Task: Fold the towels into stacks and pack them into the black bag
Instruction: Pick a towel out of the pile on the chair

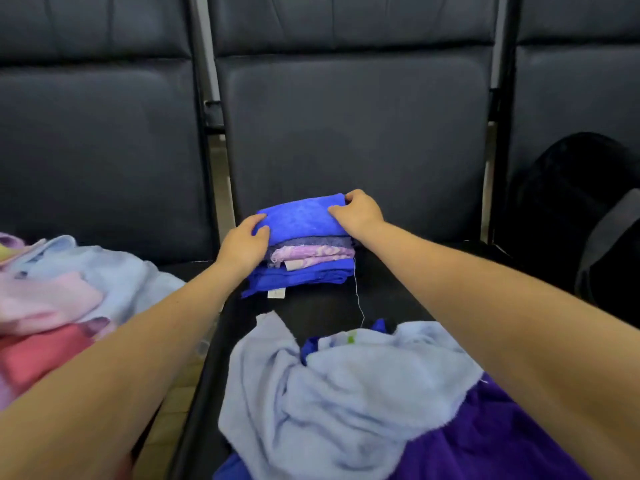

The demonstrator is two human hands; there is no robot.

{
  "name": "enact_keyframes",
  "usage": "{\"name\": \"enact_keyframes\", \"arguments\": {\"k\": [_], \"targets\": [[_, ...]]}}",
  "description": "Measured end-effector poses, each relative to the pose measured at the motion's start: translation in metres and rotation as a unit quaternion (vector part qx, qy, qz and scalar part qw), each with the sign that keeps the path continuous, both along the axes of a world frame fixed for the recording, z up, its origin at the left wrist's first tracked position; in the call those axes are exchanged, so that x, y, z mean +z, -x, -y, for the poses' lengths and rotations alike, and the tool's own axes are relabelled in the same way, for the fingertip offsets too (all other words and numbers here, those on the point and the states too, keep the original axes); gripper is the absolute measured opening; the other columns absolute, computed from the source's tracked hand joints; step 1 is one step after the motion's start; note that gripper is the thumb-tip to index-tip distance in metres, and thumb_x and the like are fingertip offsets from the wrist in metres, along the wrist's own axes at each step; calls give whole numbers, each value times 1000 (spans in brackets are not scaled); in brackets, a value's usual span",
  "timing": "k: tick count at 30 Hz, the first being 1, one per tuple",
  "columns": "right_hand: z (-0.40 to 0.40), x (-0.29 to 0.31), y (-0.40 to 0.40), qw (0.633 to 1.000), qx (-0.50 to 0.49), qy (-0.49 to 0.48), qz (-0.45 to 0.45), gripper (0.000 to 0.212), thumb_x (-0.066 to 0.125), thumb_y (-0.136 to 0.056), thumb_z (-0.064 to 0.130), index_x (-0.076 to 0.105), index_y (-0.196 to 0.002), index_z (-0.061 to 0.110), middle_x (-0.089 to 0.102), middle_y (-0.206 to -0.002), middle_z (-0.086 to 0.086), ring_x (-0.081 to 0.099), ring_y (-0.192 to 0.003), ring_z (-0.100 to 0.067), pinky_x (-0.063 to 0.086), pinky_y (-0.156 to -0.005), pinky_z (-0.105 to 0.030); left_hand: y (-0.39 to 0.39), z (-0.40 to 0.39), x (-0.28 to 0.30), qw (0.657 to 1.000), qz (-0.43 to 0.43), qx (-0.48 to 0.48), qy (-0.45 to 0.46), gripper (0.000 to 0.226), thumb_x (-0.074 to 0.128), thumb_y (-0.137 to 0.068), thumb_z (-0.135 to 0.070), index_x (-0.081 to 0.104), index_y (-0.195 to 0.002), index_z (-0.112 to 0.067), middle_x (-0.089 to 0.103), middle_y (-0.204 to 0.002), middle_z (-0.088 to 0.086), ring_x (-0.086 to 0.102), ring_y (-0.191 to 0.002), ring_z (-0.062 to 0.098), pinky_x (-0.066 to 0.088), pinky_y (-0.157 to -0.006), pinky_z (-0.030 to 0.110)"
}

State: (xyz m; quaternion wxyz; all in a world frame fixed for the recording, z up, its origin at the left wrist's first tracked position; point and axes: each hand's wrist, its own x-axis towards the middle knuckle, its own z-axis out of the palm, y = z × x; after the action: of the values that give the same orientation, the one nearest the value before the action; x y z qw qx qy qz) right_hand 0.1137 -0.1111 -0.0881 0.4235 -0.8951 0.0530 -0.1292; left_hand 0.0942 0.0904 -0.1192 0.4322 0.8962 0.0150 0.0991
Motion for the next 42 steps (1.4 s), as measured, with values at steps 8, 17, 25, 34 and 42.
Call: {"name": "enact_keyframes", "arguments": {"k": [8,17,25,34,42], "targets": [[33,8,80,996,-19,-86,14,36,52,-93,28,53,-126,14,62,-116,-5,61,-108,-26,50,-94,-40,64,21,23,991,102,83,17,37,47,-93,-29,55,-127,-17,49,-129,12,46,-121,29,37,-100,37],[74,-34,189,991,-7,-123,-41,16,54,-91,18,64,-80,12,62,-75,-2,56,-75,-19,47,-71,-36,154,68,7,995,8,-54,-86,23,48,-93,-24,67,-96,-11,66,-93,4,58,-88,23,45,-78,30],[66,-45,226,985,88,109,-100,25,48,-95,27,66,-99,11,68,-109,-10,61,-104,-28,47,-88,-35,207,24,-24,977,-17,-136,-166,17,53,-92,-16,69,-95,-15,64,-88,0,59,-91,21,42,-82,28],[98,-46,220,970,26,215,-111,35,52,-90,29,57,-122,15,56,-123,-11,50,-118,-30,42,-92,-35,228,41,-24,971,88,-167,-144,39,64,-85,-44,61,-117,-22,60,-115,-2,51,-111,15,39,-97,29],[151,-54,229,949,-68,251,-179,31,57,-91,37,64,-98,8,63,-108,-13,57,-105,-32,41,-76,-30,220,62,-31,935,28,-217,-278,64,28,-65,-76,62,-98,-32,56,-98,-4,53,-100,18,41,-83,32]]}}
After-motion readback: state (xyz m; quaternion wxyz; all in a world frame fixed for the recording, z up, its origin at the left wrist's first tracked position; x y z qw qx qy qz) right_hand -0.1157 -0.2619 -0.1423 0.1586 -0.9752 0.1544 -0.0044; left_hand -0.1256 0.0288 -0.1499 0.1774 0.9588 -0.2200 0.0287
